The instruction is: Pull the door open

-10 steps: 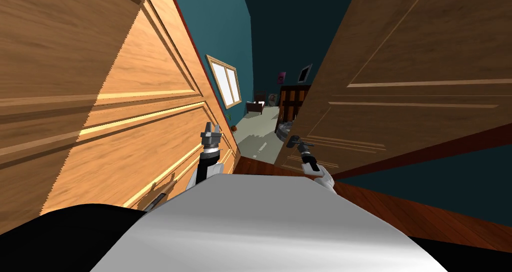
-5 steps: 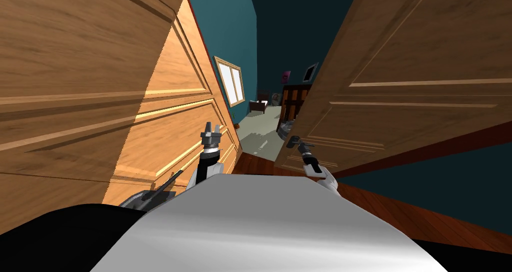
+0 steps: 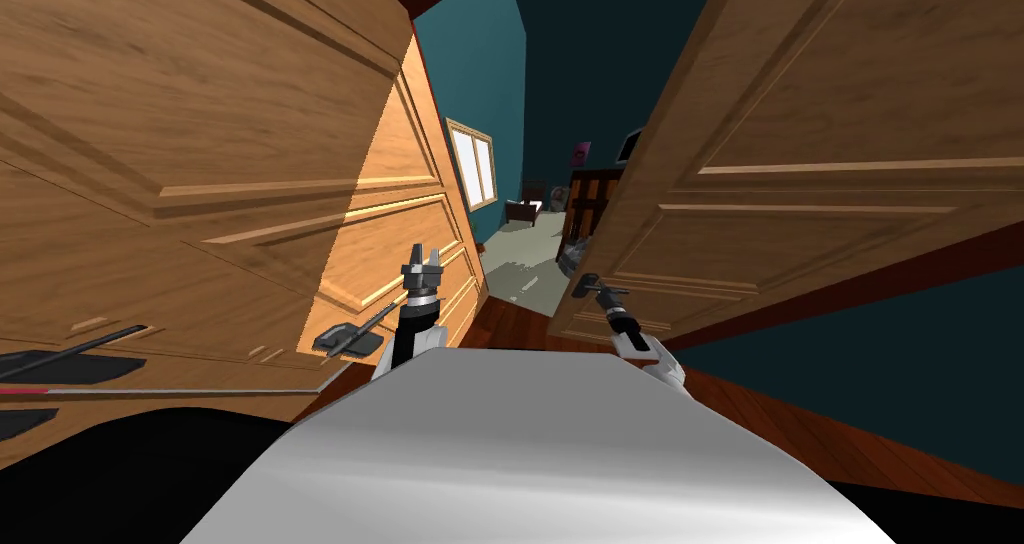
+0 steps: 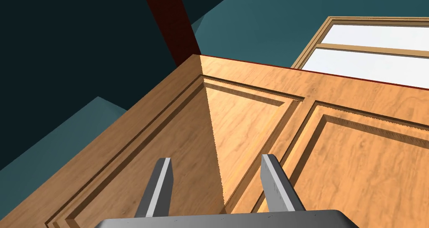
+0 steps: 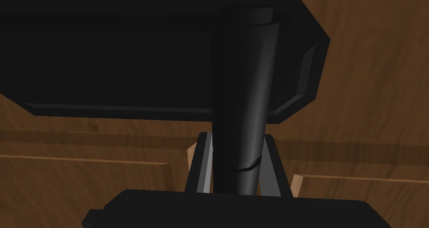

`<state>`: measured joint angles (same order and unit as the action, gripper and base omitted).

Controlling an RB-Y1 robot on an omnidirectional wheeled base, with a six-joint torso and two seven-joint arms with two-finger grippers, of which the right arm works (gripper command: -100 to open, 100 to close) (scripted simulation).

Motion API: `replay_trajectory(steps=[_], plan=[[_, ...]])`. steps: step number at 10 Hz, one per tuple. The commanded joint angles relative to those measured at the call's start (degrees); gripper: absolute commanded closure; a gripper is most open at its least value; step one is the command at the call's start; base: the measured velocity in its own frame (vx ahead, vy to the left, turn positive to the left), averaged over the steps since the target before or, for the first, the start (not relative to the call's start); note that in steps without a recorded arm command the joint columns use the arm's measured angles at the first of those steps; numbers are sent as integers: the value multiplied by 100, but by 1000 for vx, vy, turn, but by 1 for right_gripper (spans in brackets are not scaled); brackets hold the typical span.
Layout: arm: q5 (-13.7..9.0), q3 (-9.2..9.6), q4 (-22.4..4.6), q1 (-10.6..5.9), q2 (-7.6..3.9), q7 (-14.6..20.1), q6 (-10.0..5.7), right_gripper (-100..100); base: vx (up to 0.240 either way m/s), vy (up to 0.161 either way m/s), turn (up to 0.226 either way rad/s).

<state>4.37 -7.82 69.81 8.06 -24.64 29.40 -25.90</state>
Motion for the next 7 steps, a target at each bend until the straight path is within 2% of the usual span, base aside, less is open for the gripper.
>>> replay_trajectory(steps=[1,2,4,5,7], plan=[[0,0,0,0,0,0,0,100,-118,-34,46],[26,83,42,145,-103,134,-148,100,-151,-50,150],[42,129,83,254,-196,233,-265,100,-208,-65,112],[60,180,127,374,-297,343,-393,100,-237,-83,152],[82,245,183,525,-426,482,-557,100,-220,-79,131]])
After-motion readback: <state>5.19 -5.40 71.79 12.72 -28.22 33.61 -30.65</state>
